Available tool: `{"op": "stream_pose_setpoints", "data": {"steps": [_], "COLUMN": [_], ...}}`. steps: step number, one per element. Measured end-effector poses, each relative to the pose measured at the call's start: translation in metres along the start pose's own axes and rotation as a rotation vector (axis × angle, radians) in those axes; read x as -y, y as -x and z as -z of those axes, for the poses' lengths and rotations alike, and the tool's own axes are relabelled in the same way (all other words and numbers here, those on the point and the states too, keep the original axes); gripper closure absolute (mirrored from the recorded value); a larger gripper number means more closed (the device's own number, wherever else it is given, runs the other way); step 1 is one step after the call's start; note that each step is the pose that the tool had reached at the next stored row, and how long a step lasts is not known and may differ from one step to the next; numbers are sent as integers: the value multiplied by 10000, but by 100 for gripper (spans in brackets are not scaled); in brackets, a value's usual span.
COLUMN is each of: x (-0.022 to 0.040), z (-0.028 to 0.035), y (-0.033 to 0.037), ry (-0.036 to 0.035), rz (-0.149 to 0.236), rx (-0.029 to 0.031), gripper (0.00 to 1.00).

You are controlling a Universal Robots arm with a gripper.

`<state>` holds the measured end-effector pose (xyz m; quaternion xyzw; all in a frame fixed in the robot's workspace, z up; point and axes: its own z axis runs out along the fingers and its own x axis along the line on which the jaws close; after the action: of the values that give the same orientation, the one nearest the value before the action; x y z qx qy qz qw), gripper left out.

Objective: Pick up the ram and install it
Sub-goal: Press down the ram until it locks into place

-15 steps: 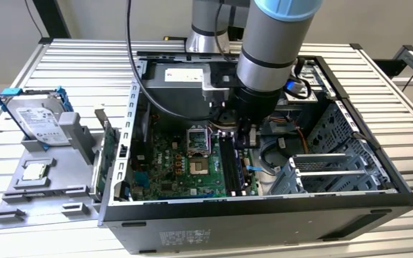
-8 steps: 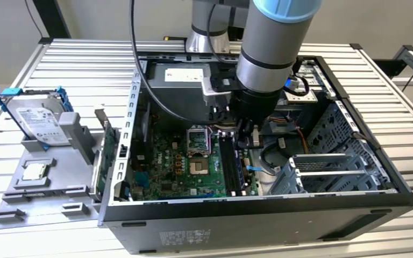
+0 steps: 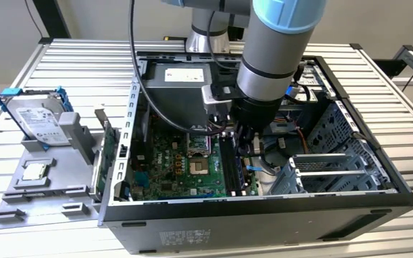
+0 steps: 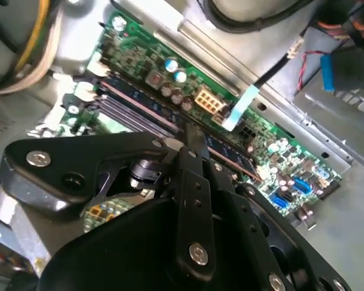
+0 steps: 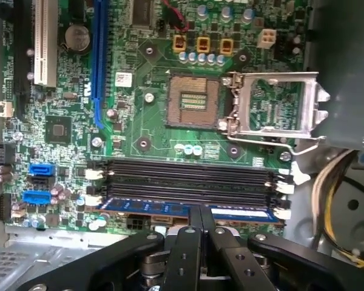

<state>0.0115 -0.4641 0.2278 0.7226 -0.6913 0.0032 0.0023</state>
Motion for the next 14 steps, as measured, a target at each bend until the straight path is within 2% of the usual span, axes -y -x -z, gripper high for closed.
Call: {"op": "stream_pose_setpoints", "data": {"steps": [6, 8, 9, 10, 11, 14], "x": [-1, 0, 1, 0, 1, 0], "z": [-103, -114, -85, -57, -21, 125], "y": [-4, -1, 2, 1, 2, -2], "ry": [5, 10, 11, -3, -6, -1], "rz": [1, 1, 0, 0, 0, 0], "rx": [-19, -37, -40, 4, 18, 0], "gripper": [100, 100, 100, 100, 100, 100]}}
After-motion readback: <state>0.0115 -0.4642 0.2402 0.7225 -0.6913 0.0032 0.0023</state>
